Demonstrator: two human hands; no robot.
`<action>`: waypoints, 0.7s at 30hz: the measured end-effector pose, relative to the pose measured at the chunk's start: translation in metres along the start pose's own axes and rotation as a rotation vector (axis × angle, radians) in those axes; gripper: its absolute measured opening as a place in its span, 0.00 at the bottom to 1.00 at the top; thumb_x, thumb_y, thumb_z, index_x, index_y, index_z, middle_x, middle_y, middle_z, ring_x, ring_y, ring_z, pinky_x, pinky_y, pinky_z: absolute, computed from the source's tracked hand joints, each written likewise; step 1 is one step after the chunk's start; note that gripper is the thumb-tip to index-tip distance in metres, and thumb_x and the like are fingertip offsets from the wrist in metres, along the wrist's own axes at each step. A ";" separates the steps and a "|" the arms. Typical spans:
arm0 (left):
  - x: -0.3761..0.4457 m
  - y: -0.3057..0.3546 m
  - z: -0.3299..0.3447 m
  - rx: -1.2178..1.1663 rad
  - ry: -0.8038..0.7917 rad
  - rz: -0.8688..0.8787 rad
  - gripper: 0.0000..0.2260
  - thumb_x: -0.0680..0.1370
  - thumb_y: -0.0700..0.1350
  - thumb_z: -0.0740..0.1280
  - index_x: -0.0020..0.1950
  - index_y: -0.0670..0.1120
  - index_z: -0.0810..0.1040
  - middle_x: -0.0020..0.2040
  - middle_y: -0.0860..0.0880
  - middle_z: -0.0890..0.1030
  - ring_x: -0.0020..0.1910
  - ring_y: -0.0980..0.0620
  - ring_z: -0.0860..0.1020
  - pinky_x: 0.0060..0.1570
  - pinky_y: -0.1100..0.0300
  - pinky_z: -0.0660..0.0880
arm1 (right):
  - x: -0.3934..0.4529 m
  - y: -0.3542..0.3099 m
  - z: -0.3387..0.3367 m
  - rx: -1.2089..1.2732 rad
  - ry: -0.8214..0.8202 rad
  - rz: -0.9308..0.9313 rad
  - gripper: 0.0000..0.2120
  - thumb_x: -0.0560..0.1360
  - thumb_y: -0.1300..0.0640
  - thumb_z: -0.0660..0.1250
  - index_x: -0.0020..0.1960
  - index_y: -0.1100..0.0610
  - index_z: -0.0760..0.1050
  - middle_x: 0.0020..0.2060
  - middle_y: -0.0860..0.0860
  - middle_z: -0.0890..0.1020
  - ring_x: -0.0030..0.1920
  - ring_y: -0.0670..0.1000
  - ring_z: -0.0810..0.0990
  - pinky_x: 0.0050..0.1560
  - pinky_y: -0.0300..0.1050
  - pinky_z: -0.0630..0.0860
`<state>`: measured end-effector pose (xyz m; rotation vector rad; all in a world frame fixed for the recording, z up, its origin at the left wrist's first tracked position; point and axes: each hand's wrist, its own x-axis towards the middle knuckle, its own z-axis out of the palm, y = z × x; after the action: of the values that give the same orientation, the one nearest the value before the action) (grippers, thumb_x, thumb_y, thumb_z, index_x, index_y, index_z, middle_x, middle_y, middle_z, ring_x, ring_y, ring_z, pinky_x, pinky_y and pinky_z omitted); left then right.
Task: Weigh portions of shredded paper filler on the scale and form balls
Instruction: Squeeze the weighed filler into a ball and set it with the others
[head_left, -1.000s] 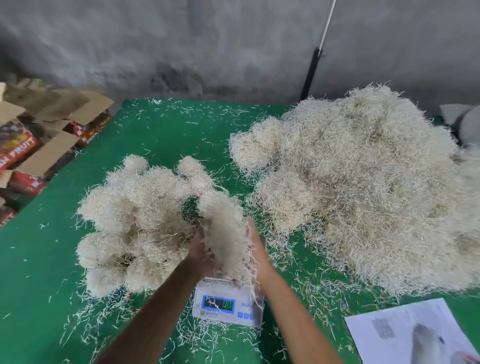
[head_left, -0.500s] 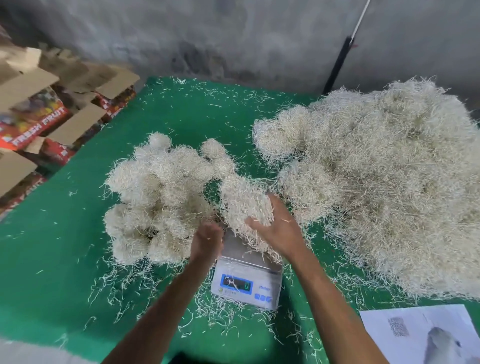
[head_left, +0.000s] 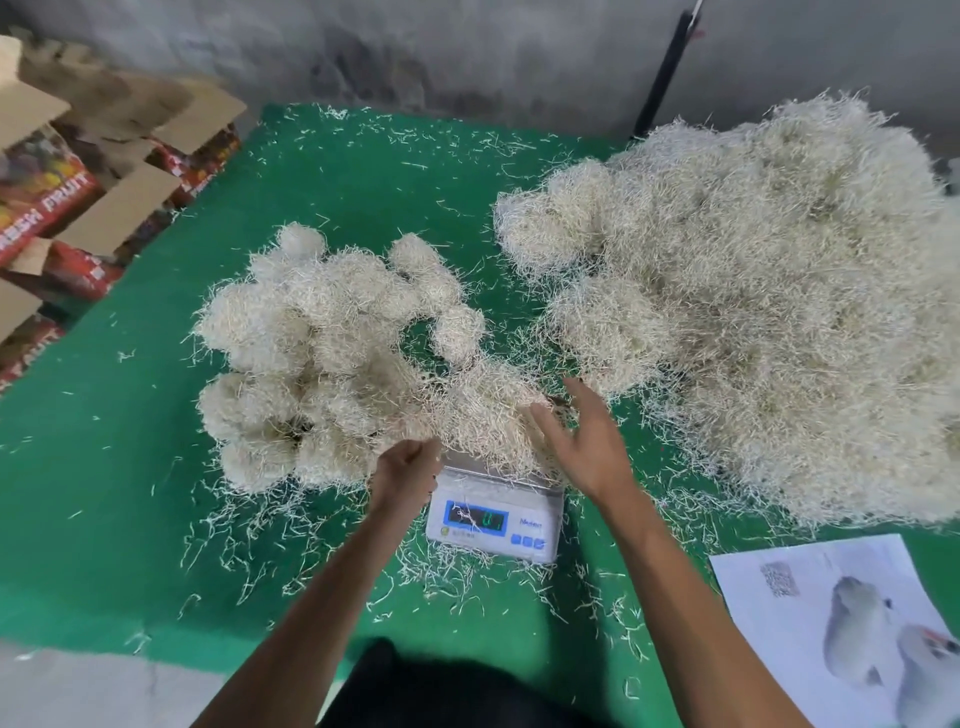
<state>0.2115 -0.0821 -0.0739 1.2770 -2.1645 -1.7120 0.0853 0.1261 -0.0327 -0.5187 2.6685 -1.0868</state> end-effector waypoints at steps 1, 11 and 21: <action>0.000 0.002 0.001 -0.002 -0.010 0.002 0.16 0.80 0.52 0.66 0.42 0.40 0.79 0.33 0.47 0.81 0.29 0.53 0.77 0.29 0.60 0.75 | -0.003 0.001 0.001 -0.001 -0.004 0.004 0.45 0.76 0.23 0.56 0.82 0.50 0.58 0.79 0.51 0.66 0.76 0.55 0.70 0.72 0.56 0.69; 0.000 0.010 0.000 -0.103 -0.053 0.012 0.13 0.78 0.51 0.67 0.43 0.42 0.81 0.39 0.43 0.84 0.34 0.52 0.80 0.34 0.57 0.81 | -0.012 0.002 0.012 0.063 -0.015 0.069 0.49 0.72 0.20 0.59 0.81 0.52 0.58 0.78 0.50 0.67 0.75 0.54 0.71 0.73 0.60 0.71; 0.002 0.000 -0.011 -0.161 -0.056 -0.027 0.10 0.79 0.50 0.68 0.46 0.44 0.82 0.38 0.48 0.84 0.34 0.54 0.81 0.32 0.62 0.79 | -0.012 0.003 0.021 0.065 0.018 0.073 0.45 0.73 0.23 0.61 0.78 0.53 0.63 0.75 0.52 0.69 0.72 0.52 0.71 0.69 0.53 0.69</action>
<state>0.2162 -0.0917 -0.0706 1.2370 -1.9991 -1.9106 0.1022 0.1197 -0.0483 -0.3975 2.6350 -1.1588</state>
